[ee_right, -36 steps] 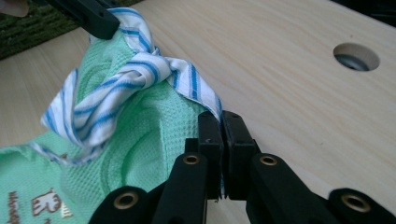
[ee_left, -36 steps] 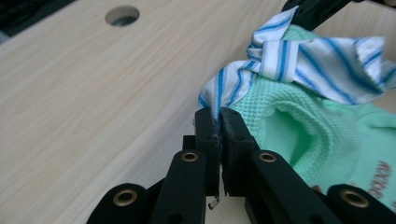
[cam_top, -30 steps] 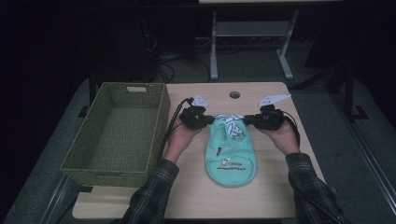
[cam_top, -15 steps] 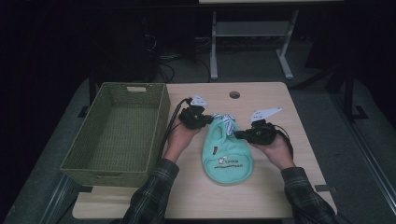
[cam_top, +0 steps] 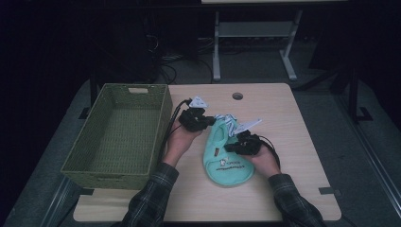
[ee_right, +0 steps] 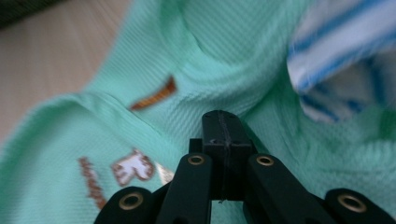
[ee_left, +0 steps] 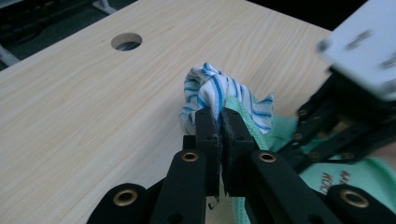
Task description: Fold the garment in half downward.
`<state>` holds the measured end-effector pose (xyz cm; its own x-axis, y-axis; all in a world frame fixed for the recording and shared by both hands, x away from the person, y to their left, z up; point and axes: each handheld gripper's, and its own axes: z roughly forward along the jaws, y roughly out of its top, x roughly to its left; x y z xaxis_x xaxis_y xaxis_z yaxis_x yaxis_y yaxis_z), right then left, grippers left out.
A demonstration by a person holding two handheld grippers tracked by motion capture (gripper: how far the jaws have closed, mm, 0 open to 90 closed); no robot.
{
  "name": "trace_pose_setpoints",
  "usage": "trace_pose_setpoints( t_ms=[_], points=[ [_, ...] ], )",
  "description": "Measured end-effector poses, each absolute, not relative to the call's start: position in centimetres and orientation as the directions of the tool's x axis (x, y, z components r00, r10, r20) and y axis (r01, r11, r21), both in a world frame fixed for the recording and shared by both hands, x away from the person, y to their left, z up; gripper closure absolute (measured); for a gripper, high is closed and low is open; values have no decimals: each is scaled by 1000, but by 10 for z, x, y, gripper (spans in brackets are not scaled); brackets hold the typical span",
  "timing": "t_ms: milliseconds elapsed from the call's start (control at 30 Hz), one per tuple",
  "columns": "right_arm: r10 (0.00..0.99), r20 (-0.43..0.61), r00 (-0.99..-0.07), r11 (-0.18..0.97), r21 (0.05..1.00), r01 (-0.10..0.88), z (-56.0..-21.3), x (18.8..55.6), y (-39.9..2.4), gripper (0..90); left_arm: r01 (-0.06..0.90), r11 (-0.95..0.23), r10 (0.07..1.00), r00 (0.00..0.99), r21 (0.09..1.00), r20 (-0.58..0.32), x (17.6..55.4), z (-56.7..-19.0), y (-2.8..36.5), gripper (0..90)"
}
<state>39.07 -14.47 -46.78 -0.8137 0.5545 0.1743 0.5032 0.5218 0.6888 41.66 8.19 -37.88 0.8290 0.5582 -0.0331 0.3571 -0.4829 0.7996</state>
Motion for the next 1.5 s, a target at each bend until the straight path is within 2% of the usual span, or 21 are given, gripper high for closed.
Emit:
trace_pose_setpoints(
  t_ms=[300,600,733,1167,1500],
  points=[
    [595,147,-791,508,693,511,-472,401,-148,900,297,-513,511,860,805,8,390,-367,86,868],
    [626,152,-764,466,713,524,-475,413,-152,900,275,-529,457,890,803,-4,371,-376,80,868],
    [621,145,-770,464,724,510,-475,413,-151,900,258,-553,446,895,792,21,369,-377,77,868],
    [594,121,-795,483,737,473,-452,363,-191,900,241,-578,443,895,780,51,368,-382,75,868],
    [586,133,-799,536,676,506,-466,333,-208,899,240,-572,447,893,784,52,368,-382,80,868]
  ],
)
